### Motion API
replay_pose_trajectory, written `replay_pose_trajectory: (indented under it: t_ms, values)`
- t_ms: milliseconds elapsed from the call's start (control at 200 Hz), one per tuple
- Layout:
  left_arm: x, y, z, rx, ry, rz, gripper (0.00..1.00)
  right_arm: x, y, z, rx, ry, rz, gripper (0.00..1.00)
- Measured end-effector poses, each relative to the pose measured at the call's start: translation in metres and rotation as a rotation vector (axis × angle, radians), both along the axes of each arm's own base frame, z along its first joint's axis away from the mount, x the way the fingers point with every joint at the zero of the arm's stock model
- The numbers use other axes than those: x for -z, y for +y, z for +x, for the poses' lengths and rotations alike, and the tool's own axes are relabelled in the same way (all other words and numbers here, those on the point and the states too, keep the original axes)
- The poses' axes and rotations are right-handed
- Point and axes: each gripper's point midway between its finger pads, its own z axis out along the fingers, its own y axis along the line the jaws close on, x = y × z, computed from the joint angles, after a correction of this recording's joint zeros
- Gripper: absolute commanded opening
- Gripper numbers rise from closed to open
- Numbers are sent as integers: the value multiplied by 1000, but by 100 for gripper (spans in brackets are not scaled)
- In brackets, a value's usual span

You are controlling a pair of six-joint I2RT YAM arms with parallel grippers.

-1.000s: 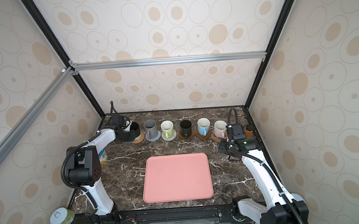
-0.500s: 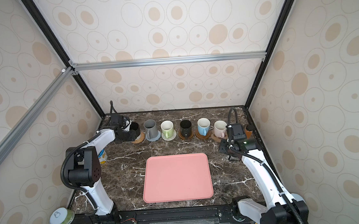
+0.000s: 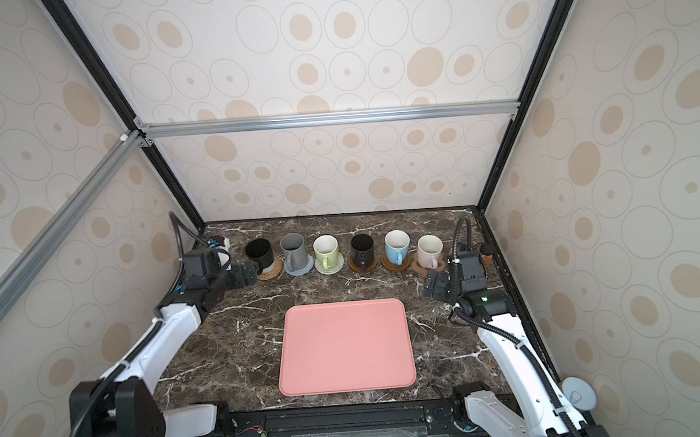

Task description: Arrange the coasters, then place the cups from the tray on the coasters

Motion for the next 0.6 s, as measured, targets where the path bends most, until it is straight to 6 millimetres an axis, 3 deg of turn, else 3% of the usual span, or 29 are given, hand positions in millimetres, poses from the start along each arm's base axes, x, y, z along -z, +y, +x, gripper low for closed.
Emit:
replay_pose_trajectory:
  t_ms: [120,415,600]
  values:
    - [5,18,-19,-103,-108,21,100,10,-10,4,4,-104,-72,99]
    - [74,45,-41,-243,-148,89,100,74,-29,17,20,-223,-252,99]
    - [83,48,-38,-242,-227,133,100,94,-30,41,13,-244,-301,99]
